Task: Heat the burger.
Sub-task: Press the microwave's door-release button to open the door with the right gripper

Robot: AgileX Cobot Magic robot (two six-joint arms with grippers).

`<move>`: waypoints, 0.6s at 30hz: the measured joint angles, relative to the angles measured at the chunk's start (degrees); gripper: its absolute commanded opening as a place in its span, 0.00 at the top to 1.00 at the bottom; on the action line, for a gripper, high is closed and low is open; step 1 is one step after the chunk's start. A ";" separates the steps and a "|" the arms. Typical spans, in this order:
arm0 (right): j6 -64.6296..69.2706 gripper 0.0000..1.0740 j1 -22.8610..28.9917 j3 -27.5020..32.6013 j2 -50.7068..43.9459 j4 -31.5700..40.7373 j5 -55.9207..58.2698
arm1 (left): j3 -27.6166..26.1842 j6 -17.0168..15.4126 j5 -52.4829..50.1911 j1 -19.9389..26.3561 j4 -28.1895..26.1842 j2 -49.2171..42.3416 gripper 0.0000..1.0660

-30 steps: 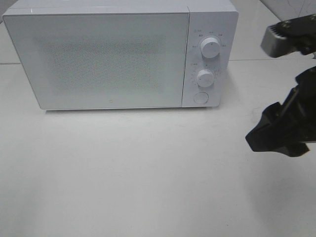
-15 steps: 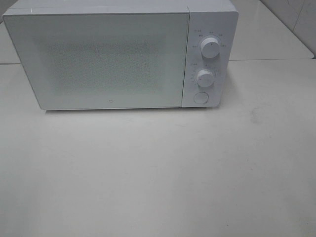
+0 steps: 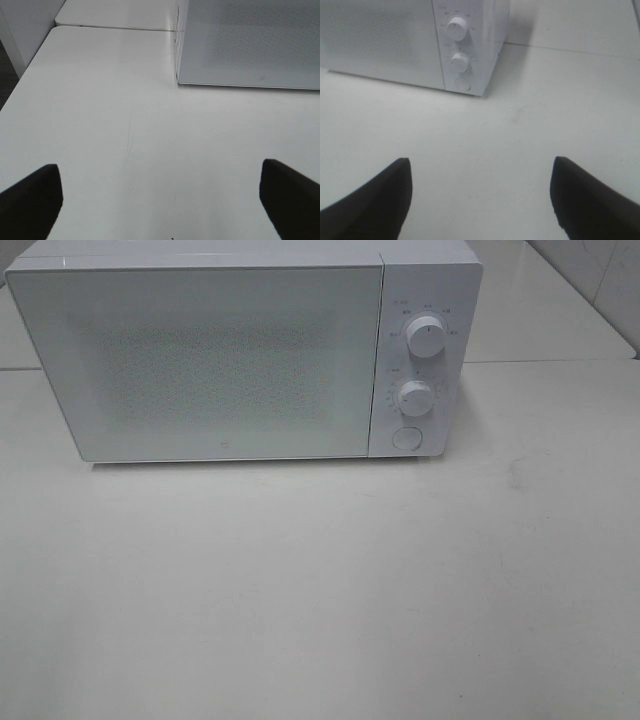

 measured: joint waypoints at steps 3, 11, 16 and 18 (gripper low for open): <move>-0.06 0.29 -2.18 1.66 -3.61 -1.15 0.06 | 0.00 0.00 0.00 0.00 0.00 0.00 0.05; -0.06 0.29 -5.73 7.68 -10.08 -1.55 0.11 | 0.00 0.00 0.00 0.00 0.00 0.00 0.05; 0.06 0.29 -6.47 11.92 -12.43 -1.55 -0.11 | 0.00 0.00 0.00 0.00 0.00 0.00 0.05; 0.06 0.29 -6.53 12.89 -12.66 -1.55 -0.17 | 0.00 0.00 0.00 0.00 0.00 0.00 0.05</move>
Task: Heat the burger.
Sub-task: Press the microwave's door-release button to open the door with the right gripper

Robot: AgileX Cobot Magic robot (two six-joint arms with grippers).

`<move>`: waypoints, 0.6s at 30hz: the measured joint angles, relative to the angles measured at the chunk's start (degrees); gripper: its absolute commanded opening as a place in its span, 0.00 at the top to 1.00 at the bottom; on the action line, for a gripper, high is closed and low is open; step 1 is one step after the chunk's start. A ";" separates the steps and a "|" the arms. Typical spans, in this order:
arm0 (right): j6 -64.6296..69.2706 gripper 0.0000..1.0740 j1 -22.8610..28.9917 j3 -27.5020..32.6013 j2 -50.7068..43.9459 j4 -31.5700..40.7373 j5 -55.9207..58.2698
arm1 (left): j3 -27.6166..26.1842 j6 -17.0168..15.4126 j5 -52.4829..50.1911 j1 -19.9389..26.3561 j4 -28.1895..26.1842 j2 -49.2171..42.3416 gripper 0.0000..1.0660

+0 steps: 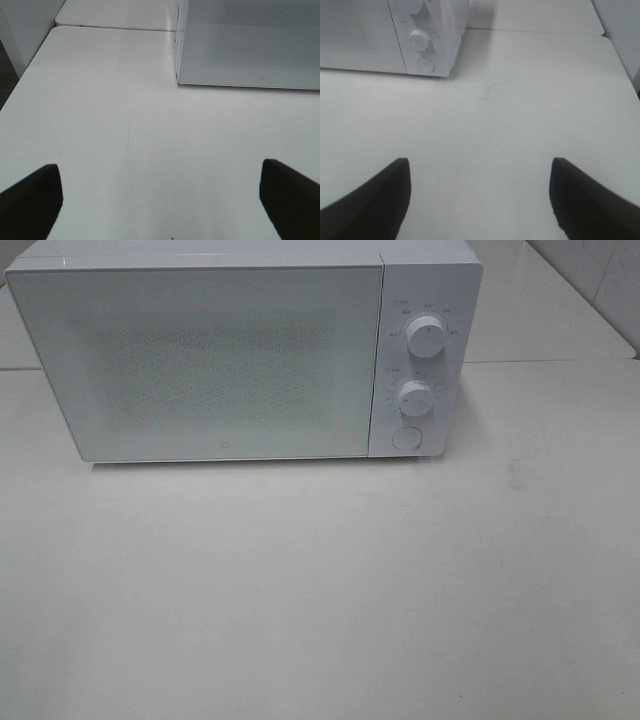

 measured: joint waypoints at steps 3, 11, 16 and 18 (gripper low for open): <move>0.00 0.29 0.00 1.09 0.00 0.00 -0.06 | 0.00 0.00 0.00 0.00 0.00 0.00 0.05; 0.00 0.29 0.00 1.09 0.00 0.00 -0.06 | 0.00 0.00 0.00 0.00 0.00 0.00 0.05; 0.00 0.29 0.00 1.09 0.00 0.00 -0.29 | 0.00 0.00 0.00 0.00 0.00 0.00 0.05; 0.00 0.29 0.00 1.09 0.00 0.00 -0.34 | 0.00 0.00 0.00 0.00 0.00 0.00 0.05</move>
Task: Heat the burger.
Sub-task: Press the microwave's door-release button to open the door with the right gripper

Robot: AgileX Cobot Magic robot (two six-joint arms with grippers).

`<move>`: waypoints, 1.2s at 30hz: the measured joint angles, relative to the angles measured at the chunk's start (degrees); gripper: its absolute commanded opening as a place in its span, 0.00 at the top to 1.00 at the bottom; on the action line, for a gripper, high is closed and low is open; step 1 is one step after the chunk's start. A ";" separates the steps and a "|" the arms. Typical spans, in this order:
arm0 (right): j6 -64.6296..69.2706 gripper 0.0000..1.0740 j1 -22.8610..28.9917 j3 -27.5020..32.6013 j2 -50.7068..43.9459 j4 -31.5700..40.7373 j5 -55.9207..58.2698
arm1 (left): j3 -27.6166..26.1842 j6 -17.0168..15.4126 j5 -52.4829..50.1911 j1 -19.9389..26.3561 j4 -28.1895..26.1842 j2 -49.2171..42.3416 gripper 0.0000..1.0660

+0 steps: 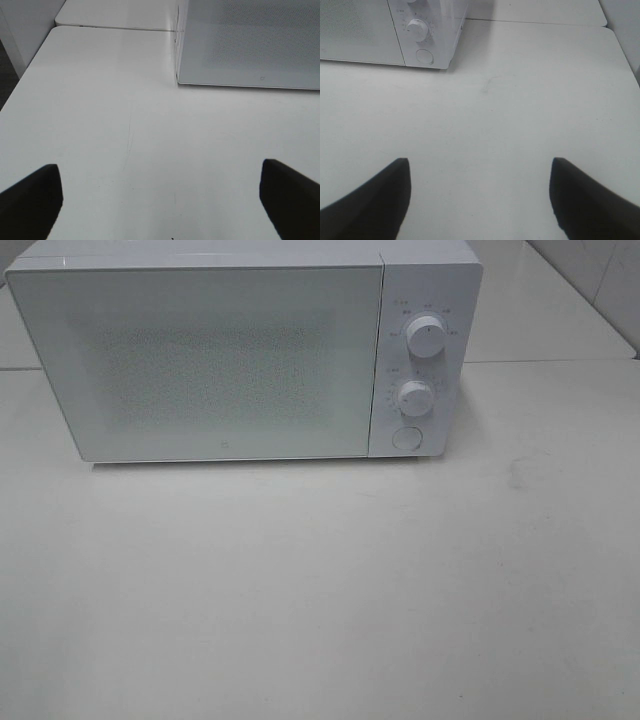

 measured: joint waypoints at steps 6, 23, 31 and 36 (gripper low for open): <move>0.00 0.29 0.00 -1.49 0.80 0.40 -1.66 | 0.00 0.00 0.00 0.00 0.00 0.00 0.05; 0.00 0.29 -0.06 -2.52 19.60 0.57 -24.41 | 0.00 0.00 0.00 0.00 0.00 0.00 0.05; 0.00 0.29 -0.06 -2.52 29.62 0.57 -33.52 | 0.00 0.00 0.00 0.00 0.00 0.00 0.05; 0.00 0.29 -0.06 -2.58 36.96 0.63 -40.22 | 0.00 0.00 0.00 0.00 0.00 0.00 0.05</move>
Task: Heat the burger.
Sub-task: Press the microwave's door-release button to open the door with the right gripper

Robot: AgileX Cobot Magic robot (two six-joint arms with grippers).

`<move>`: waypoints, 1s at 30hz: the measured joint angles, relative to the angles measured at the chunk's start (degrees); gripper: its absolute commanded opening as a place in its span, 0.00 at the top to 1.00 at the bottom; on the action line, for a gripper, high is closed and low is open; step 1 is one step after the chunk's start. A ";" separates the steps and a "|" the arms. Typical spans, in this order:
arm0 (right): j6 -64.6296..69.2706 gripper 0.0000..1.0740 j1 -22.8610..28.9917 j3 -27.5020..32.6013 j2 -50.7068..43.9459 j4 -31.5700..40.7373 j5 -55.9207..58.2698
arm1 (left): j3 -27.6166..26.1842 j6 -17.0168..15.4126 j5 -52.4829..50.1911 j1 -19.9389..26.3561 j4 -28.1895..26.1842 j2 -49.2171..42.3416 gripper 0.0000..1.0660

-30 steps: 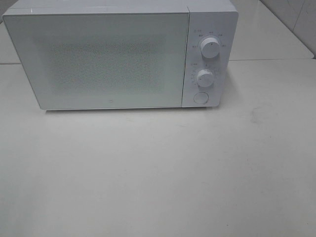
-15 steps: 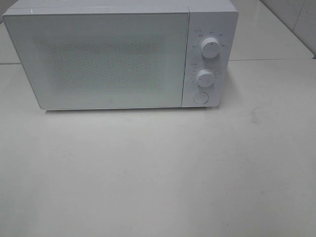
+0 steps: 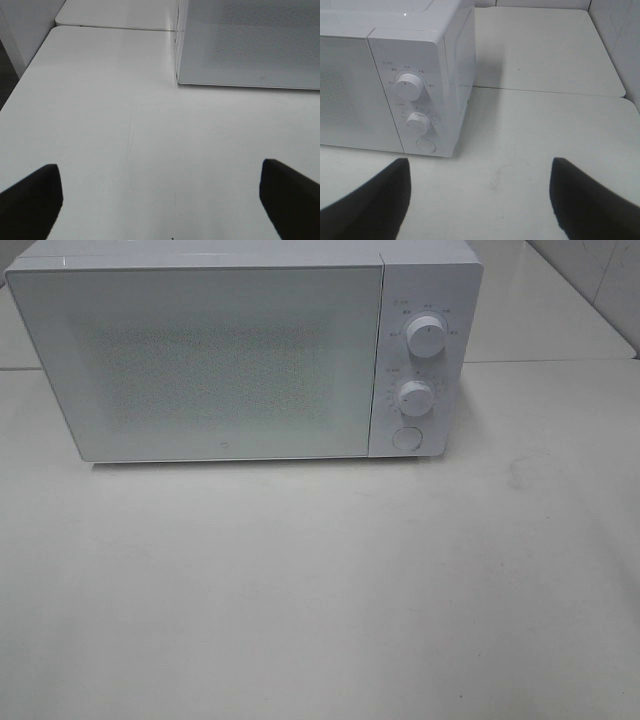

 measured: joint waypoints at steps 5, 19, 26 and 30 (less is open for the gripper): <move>0.00 0.29 0.00 0.00 5.96 0.00 -5.96 | 0.00 0.00 0.00 0.00 0.00 0.00 0.05; 0.46 0.29 0.00 7.96 21.89 0.00 -36.38 | 0.00 0.00 0.00 0.00 0.00 0.00 0.05; 0.69 0.29 0.00 11.34 29.62 0.06 -48.13 | 0.00 0.00 0.00 0.00 0.00 0.00 0.05; -2.12 0.29 0.00 13.29 36.21 4.53 -56.67 | 0.00 0.00 0.00 0.00 0.00 0.00 0.05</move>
